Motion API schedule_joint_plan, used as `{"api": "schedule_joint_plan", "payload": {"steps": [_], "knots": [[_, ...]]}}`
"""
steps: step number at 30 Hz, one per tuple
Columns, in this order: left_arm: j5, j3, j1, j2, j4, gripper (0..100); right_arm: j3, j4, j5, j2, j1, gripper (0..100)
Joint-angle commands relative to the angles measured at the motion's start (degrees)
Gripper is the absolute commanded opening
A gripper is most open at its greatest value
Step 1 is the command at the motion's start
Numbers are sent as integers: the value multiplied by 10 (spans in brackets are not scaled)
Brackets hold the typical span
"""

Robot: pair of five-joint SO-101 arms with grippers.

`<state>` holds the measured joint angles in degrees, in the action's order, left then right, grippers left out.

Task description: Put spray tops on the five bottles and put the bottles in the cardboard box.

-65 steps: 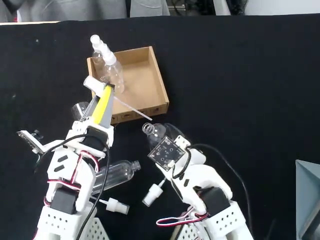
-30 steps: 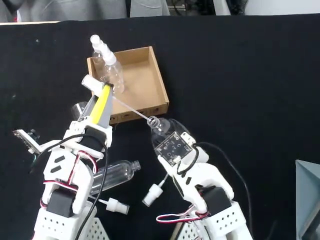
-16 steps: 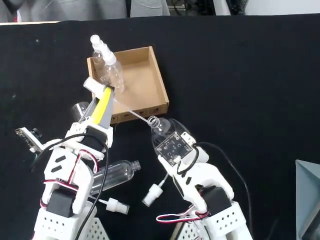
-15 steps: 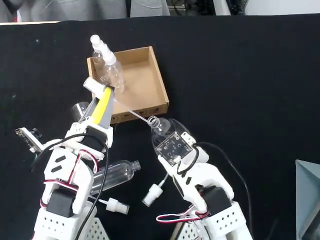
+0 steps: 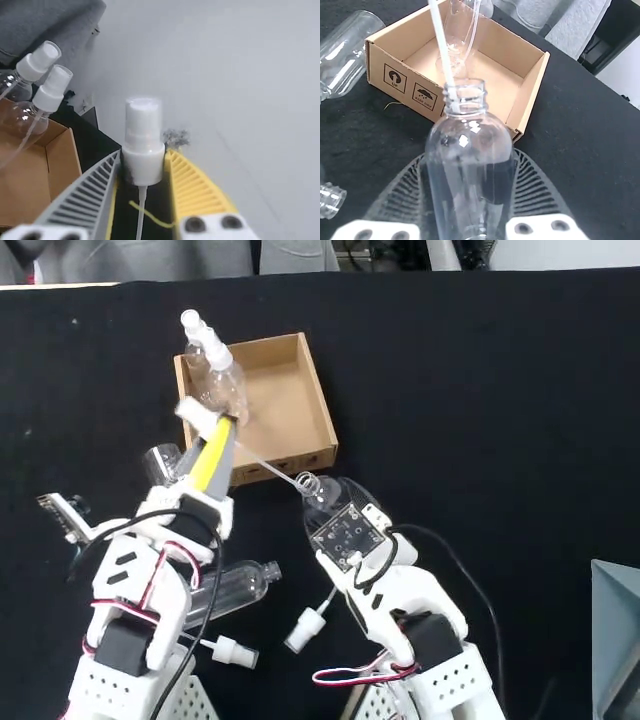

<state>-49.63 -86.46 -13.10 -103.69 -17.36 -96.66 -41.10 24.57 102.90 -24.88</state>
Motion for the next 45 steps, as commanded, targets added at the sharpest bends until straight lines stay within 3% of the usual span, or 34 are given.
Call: {"api": "schedule_joint_plan", "payload": {"steps": [1,4,16,23,45], "knots": [[17,16,-43,-8,1,30,3,12,-5,62,13,50],[46,8,-58,-8,1,30,3,12,-5,62,13,50],[53,4,-78,-8,-1,30,3,12,-5,62,14,50],[128,4,-79,-8,1,30,3,12,-5,62,15,50],[97,-53,-80,-8,-1,30,3,12,-5,62,15,50]]}}
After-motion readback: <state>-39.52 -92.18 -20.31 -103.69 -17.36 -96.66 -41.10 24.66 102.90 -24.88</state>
